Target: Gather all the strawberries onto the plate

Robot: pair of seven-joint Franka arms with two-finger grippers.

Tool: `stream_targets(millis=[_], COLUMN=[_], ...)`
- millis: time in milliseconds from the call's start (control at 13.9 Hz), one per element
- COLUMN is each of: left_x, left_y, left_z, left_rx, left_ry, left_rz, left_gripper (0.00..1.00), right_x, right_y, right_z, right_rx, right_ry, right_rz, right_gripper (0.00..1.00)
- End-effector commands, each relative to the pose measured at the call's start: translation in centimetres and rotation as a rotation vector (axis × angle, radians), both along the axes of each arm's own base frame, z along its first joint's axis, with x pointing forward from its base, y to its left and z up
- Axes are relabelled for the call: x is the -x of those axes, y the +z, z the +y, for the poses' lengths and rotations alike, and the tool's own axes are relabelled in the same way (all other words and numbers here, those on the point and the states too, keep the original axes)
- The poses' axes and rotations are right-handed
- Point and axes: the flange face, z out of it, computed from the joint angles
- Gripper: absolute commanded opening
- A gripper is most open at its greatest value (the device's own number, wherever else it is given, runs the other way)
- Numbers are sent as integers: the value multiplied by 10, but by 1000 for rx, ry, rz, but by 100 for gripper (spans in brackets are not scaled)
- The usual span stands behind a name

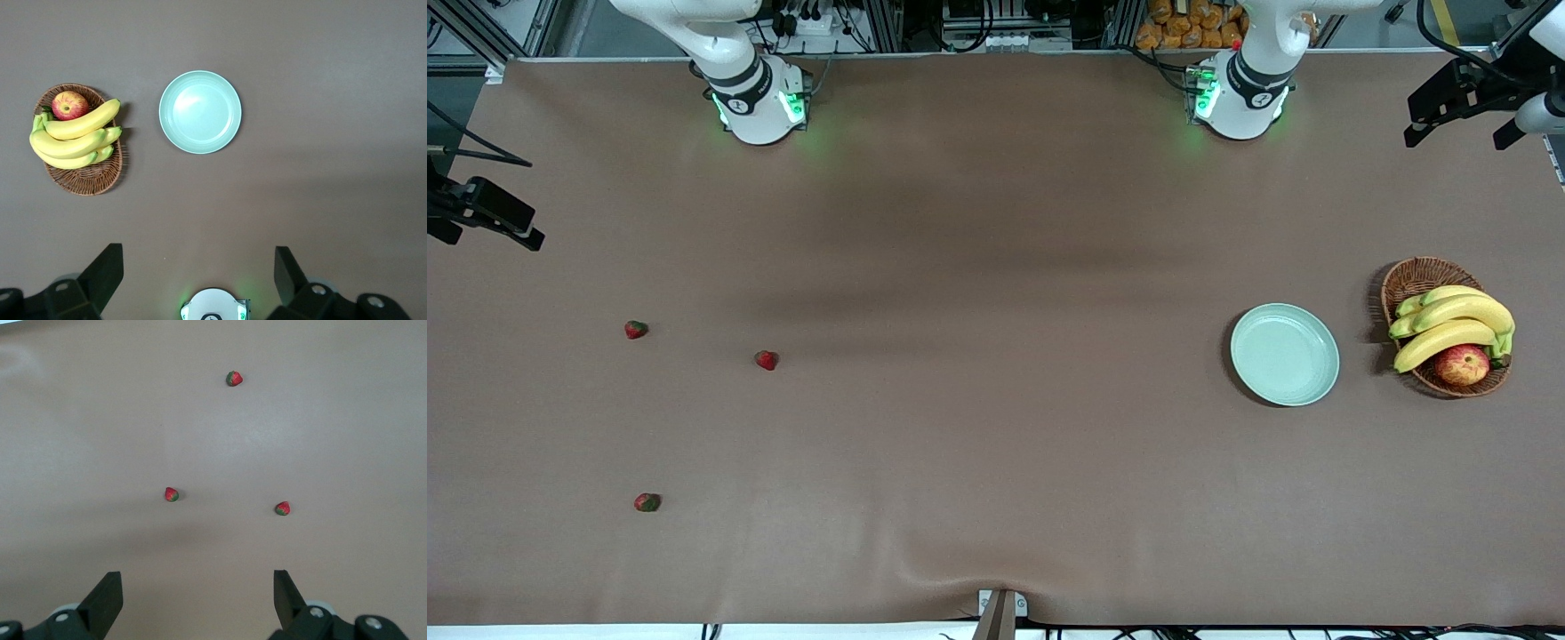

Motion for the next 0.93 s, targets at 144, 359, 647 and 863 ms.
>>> stream_targets(millis=[144,359,647,863], left_x=[-1,-11,-11,-11], left_y=[11,11,0,-2], left_z=[5,3,2,3], left_rx=[12,21,22,21], left_ry=[-7,-7,-16,-16], left_rz=[-14,-14,22,26], left_gripper=[100,100,100,100], right_x=[7,6,-2,-14], right_y=[2,1,-13,-38], right_z=[-3,-3,-8,-20], right_rx=[16,12,11,10], right_ry=[6,4,-8,-18], right_rz=[-3,-1,29,71], right_gripper=[100,100,100,100])
